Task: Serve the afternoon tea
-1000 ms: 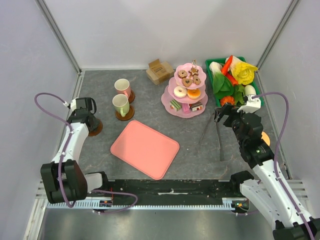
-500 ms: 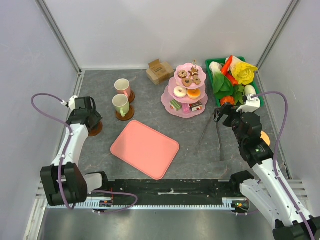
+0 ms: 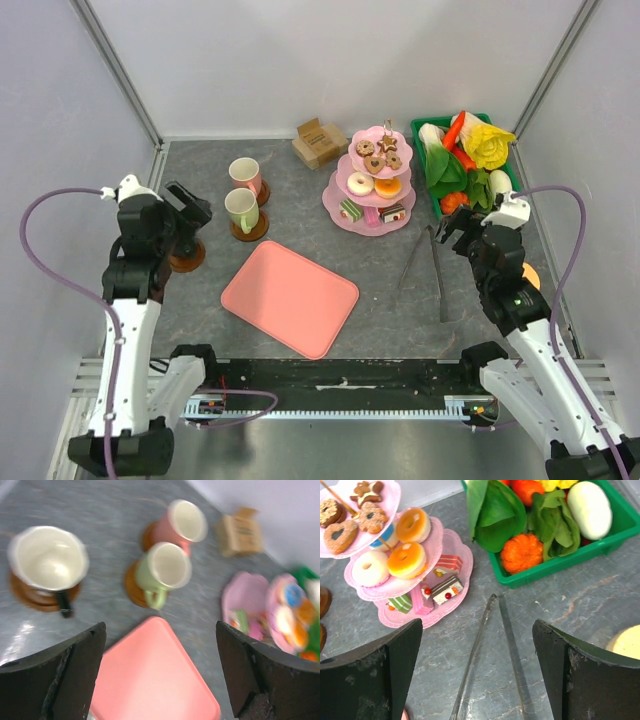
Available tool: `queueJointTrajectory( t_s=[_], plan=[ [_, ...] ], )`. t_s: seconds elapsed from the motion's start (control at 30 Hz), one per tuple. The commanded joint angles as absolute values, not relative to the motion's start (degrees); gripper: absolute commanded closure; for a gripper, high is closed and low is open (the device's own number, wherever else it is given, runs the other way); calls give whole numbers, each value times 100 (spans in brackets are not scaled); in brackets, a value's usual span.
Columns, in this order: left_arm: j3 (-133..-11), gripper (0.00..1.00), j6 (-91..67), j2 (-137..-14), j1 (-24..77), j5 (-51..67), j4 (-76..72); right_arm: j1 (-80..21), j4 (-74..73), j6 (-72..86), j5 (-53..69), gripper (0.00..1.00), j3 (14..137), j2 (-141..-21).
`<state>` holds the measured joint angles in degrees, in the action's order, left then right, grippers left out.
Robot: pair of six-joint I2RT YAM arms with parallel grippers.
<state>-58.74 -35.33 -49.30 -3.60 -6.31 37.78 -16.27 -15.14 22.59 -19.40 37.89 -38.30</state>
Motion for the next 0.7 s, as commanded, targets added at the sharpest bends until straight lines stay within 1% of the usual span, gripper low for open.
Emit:
queueJointTrajectory(
  t_s=[0.0, 0.1, 0.2, 0.4, 0.53, 0.67],
  plan=[
    [-5845, 4, -3831, -4921, 699, 291, 3666, -1617, -1941, 2514, -2566, 2, 4113, -3683],
    [-5582, 4, -3893, -5141, 1685, -148, 3393, -1617, -2336, 2592, -2698, 2, 4175, -3621],
    [-5213, 3, -3858, -5046, 2091, -254, 3164, -1617, -2741, 2698, -2759, 2, 4149, -3560],
    [-4676, 2, -3674, -4413, 2118, -606, 3296, -1626, -3173, 3154, -2813, 2, 3806, -3410],
    [-4430, 2, -3753, -4158, 2118, -466, 3147, -1617, -3146, 3436, -2698, 2, 3595, -3314],
    [-4394, 1, -3779, -4201, 2118, -387, 3138, -1608, -3313, 3472, -2628, 2, 3779, -3314]
  ],
)
